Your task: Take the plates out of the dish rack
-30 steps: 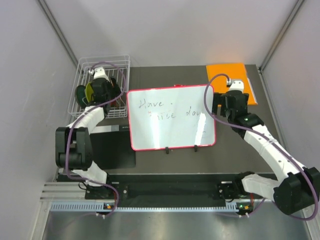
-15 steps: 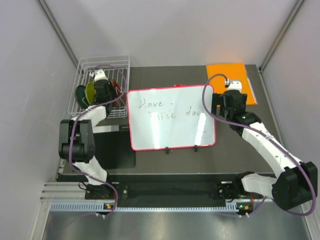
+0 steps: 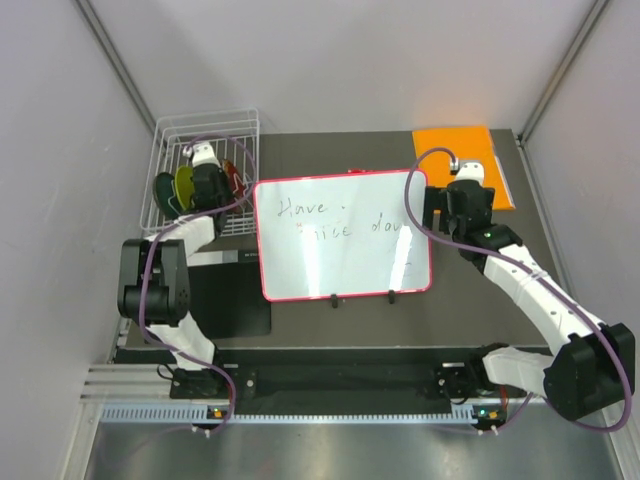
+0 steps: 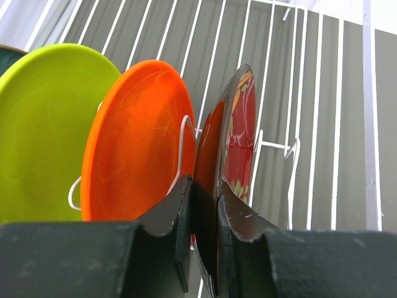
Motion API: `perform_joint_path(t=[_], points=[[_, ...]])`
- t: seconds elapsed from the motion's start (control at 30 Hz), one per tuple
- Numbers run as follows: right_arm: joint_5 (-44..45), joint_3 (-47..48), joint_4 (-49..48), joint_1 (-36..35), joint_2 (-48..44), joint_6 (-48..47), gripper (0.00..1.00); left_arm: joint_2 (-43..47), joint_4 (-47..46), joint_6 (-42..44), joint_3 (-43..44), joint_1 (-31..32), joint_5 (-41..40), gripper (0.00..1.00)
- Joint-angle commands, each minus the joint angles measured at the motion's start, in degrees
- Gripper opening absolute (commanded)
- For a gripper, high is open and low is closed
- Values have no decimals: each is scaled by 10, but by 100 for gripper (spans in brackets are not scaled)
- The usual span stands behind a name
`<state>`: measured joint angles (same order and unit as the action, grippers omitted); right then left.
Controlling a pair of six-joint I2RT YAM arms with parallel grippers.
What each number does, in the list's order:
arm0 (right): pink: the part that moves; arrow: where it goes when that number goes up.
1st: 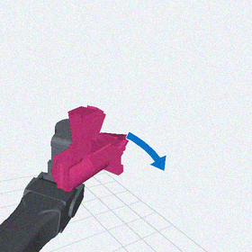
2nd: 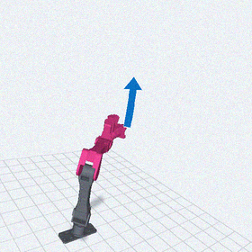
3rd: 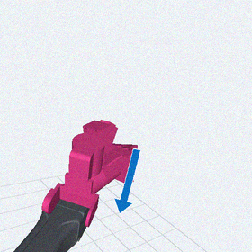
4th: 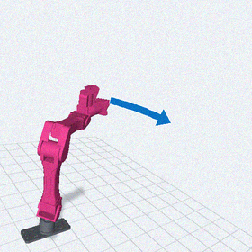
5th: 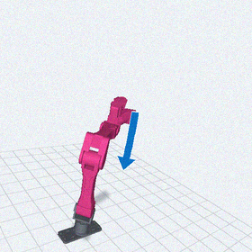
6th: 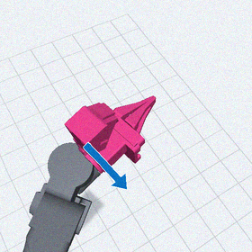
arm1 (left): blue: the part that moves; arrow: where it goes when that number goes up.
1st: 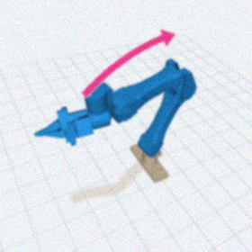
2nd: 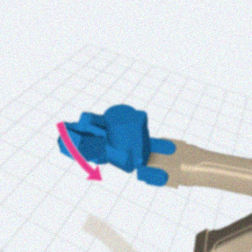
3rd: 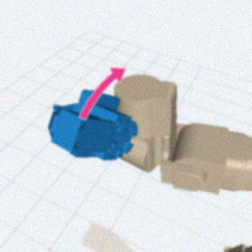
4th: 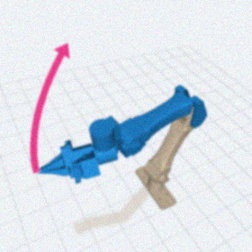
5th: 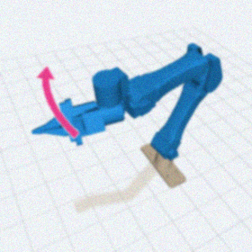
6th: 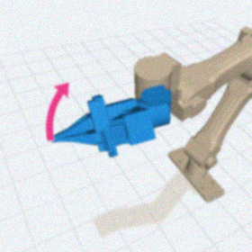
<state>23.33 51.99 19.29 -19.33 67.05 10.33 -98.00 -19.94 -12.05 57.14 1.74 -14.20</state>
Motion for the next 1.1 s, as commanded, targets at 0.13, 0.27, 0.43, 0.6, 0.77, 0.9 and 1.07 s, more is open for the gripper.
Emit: perform_joint_path(t=[0.13, 0.27, 0.43, 0.6, 0.77, 0.9, 1.07], points=[[15, 1, -4, 3, -3, 14, 100, 60, 19, 32, 17, 22, -116, 0], [16, 0, 1, 4, -14, 18, 100, 98, 42, 52, 43, 29, -150, 0], [18, 1, 10, 4, -27, 22, 100, 141, 61, 66, 67, 34, -160, 0], [16, -3, 18, 4, -52, 29, 100, 177, 87, 49, 78, 35, -149, 0], [-42, -2, 16, 3, -83, 37, 100, 239, 164, -35, 73, 35, -71, 0], [-135, -3, -2, 2, -114, 64, 100, 312, 197, -130, 23, 35, 43, 0], [-227, -28, -51, -11, -154, 91, 100, 421, 249, -169, 9, 37, 106, 0]])
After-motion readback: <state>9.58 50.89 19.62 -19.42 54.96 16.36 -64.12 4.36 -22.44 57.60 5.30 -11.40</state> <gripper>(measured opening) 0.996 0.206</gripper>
